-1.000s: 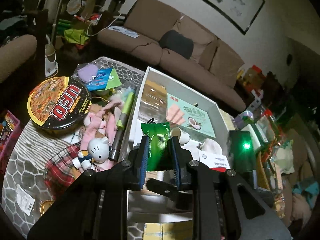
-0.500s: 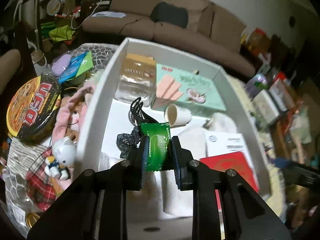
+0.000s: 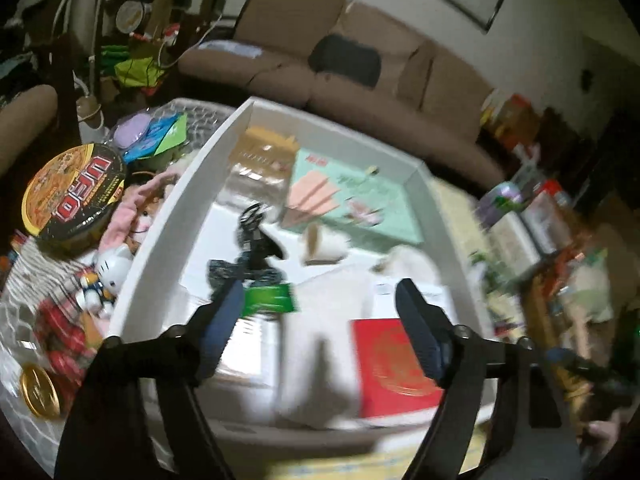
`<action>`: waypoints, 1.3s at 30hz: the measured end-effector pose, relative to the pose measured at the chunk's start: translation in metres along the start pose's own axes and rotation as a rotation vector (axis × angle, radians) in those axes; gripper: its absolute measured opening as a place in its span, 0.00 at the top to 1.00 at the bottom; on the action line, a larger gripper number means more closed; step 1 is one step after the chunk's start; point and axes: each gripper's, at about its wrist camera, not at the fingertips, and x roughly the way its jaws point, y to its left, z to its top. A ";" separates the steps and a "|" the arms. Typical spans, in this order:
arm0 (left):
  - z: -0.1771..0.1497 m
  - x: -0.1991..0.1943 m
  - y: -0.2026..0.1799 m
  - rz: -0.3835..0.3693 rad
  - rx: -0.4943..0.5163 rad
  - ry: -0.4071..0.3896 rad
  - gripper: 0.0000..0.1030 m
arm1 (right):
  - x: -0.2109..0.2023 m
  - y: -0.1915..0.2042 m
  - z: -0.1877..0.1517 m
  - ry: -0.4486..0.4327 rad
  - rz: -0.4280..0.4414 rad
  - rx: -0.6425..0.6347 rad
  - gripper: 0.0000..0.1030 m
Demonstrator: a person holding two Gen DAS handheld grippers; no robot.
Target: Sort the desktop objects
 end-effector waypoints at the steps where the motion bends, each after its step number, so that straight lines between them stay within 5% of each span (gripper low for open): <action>1: -0.005 -0.009 -0.008 -0.032 -0.001 -0.020 0.23 | -0.005 -0.011 -0.001 -0.015 -0.008 0.016 0.20; 9: -0.060 -0.036 -0.102 -0.181 0.167 -0.087 0.23 | -0.023 -0.076 -0.001 -0.067 -0.046 0.106 0.20; 15: -0.109 -0.016 -0.183 -0.307 0.337 -0.021 0.23 | -0.021 -0.098 -0.004 -0.044 -0.016 0.121 0.26; 26: -0.143 0.015 -0.205 -0.348 0.362 0.054 0.25 | 0.000 -0.108 -0.008 0.008 0.064 0.166 0.43; 30: -0.113 0.005 -0.184 -0.315 0.353 0.045 0.32 | 0.003 -0.101 -0.008 0.013 0.060 0.145 0.43; 35: -0.032 -0.011 -0.115 -0.059 0.420 0.026 0.30 | -0.001 -0.095 -0.009 0.018 0.070 0.139 0.43; 39: 0.024 0.011 -0.042 0.079 0.405 0.167 0.38 | -0.006 -0.083 -0.007 0.005 0.094 0.117 0.43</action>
